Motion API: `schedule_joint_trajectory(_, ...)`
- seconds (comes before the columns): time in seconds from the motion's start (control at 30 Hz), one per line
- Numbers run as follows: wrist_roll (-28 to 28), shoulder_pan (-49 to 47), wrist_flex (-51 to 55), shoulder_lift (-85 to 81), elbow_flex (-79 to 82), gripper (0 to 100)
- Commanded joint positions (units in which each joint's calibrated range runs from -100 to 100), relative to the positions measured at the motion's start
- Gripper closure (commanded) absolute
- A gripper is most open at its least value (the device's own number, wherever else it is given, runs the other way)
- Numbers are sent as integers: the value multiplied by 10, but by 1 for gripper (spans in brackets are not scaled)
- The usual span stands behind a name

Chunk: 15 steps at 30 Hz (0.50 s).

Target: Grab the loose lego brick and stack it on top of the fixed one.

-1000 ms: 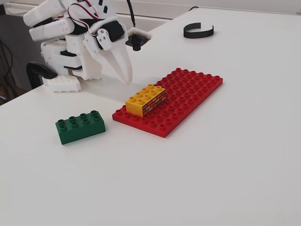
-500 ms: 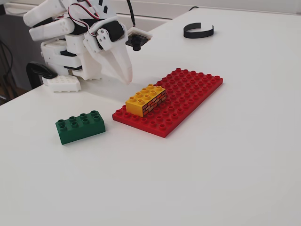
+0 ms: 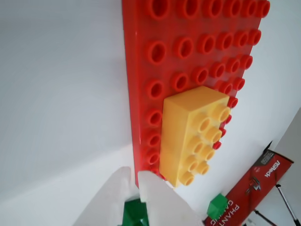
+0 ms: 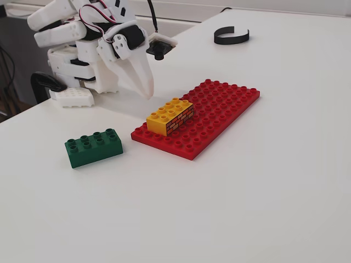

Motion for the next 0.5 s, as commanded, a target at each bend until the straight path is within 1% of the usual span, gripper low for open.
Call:
schedule_joint_trajectory(0.0,2,44,-4,3,-86,99)
schedule_joint_trajectory(0.1,17,60,19,65,-165,100)
schedule_joint_trajectory(0.17,31,65,45,137,-217,99)
schedule_joint_trajectory(0.23,34,85,45,216,-265,99)
schedule_joint_trajectory(0.47,34,211,-10,450,-392,99)
